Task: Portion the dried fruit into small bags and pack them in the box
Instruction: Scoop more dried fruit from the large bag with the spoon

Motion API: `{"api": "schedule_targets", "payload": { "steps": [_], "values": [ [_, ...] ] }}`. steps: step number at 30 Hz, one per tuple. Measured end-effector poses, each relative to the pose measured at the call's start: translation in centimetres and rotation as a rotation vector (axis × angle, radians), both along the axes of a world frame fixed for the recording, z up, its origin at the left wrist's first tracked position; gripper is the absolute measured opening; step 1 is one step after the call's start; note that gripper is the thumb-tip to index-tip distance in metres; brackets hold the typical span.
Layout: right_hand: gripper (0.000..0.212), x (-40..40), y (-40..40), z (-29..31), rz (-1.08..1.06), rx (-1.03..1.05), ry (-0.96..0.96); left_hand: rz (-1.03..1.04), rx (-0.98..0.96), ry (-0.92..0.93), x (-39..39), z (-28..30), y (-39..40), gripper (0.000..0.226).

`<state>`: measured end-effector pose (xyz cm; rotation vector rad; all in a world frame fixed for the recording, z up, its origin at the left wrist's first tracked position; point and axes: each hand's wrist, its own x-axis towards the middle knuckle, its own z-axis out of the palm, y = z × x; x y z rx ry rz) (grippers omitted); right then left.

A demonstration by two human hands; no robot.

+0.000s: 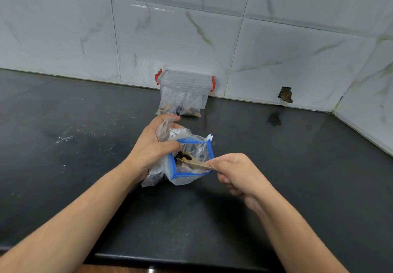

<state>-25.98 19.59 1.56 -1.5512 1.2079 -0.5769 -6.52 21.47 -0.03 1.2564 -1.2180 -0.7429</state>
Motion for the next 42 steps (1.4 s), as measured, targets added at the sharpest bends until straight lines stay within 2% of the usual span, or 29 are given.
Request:
{"api": "schedule_targets", "payload": {
  "steps": [10,16,19,22,25,28,30,31,33,35,38,42],
  "values": [
    [0.019,-2.4,-0.1,2.8,-0.01,-0.212,0.024,0.14,-0.044,-0.268,0.9,-0.5,-0.2,0.072],
    [0.018,-1.2,0.0,6.5,0.043,-0.347,-0.026,0.194,-0.121,-0.34,0.7,-0.3,0.1,0.082],
    [0.02,0.2,-0.1,7.8,0.092,-0.435,0.017,0.219,-0.125,-0.369,0.6,-0.1,0.4,0.081],
    [0.028,2.1,-0.3,8.3,0.16,-0.573,0.16,0.228,-0.165,-0.362,0.5,-0.1,0.5,0.078],
    [0.022,4.2,-0.1,8.3,0.214,-0.738,0.373,0.231,-0.186,-0.351,0.4,-0.1,0.5,0.075],
    [0.015,5.9,1.4,8.1,0.21,-1.065,0.679,0.222,-0.199,-0.342,0.5,-0.2,0.4,0.074],
    [0.015,6.3,2.5,8.0,0.218,-1.32,0.771,0.226,-0.196,-0.32,0.5,-0.2,0.3,0.074],
    [0.015,6.3,2.7,8.1,0.207,-1.374,0.775,0.233,-0.189,-0.306,0.6,-0.2,0.3,0.074],
    [0.018,5.7,2.2,8.5,0.15,-1.345,0.705,0.241,-0.182,-0.294,0.6,-0.2,0.3,0.074],
    [0.022,4.7,1.3,8.9,0.094,-1.207,0.57,0.231,-0.168,-0.286,0.8,-0.1,0.3,0.075],
    [0.018,2.2,0.1,9.2,-0.007,-0.965,0.387,0.209,-0.085,-0.272,1.3,0.2,0.2,0.083],
    [0.012,-0.7,-1.0,8.5,-0.018,-0.742,0.459,0.162,0.069,-0.294,1.7,0.5,0.4,0.107]
  ]
}}
